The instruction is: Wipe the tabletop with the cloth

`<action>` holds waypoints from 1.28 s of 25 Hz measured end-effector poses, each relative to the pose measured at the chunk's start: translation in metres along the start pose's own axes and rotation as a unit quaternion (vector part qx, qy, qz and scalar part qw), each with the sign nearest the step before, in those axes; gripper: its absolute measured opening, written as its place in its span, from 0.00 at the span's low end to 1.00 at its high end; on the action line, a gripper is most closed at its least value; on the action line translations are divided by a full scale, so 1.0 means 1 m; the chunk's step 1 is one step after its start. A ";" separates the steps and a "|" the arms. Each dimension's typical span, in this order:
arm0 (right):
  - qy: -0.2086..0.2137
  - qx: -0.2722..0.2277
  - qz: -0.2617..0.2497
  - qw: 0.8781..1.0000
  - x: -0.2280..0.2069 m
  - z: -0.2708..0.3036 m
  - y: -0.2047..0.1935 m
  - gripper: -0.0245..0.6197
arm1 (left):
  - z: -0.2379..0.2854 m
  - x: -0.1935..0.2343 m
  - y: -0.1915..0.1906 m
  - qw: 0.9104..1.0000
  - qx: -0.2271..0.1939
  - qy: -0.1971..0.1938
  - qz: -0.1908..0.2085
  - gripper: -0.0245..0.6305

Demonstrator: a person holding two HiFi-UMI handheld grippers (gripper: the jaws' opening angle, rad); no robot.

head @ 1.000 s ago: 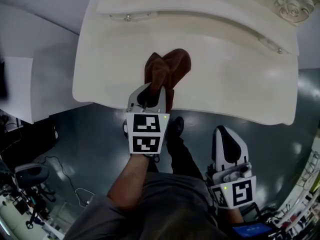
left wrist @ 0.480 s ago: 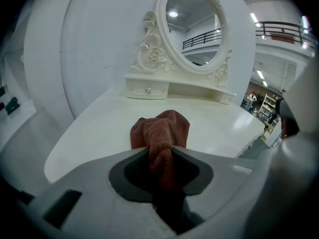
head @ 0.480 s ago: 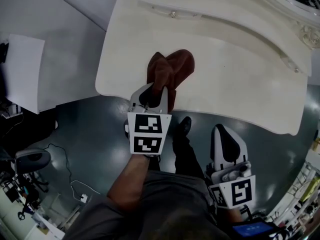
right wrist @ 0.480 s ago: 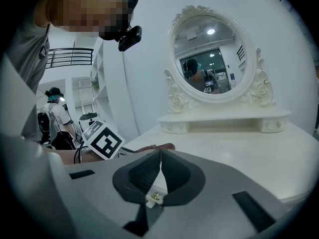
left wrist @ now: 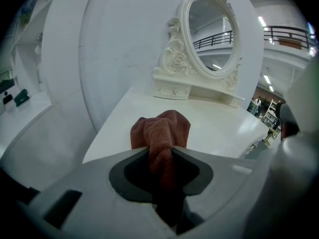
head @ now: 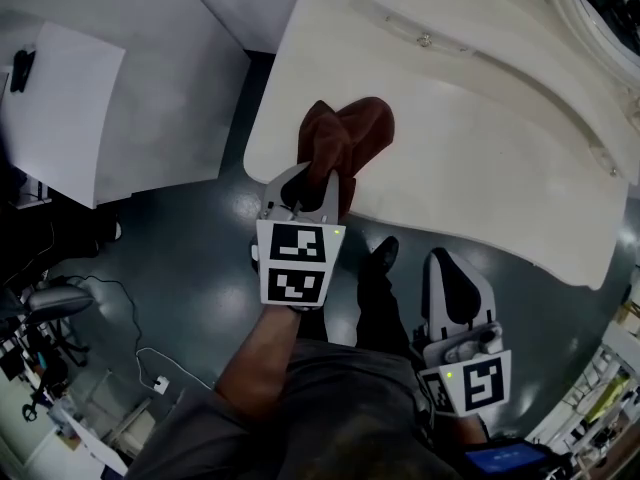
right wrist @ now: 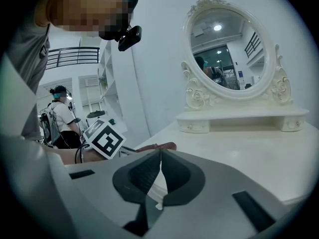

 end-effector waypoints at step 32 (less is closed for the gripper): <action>0.044 -0.120 -0.054 0.990 0.145 0.067 0.106 0.06 | -0.164 0.183 0.083 0.985 -0.119 0.123 -0.011 0.19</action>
Point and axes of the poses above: the fingertips, and each gripper's own axes: z forward along the fingers, x to its left, y out of its top, the point moved 6 cm from there along -z, backward along the fingers, and after that the axes turned 3 degrees about -y, right-handed, at the moved point
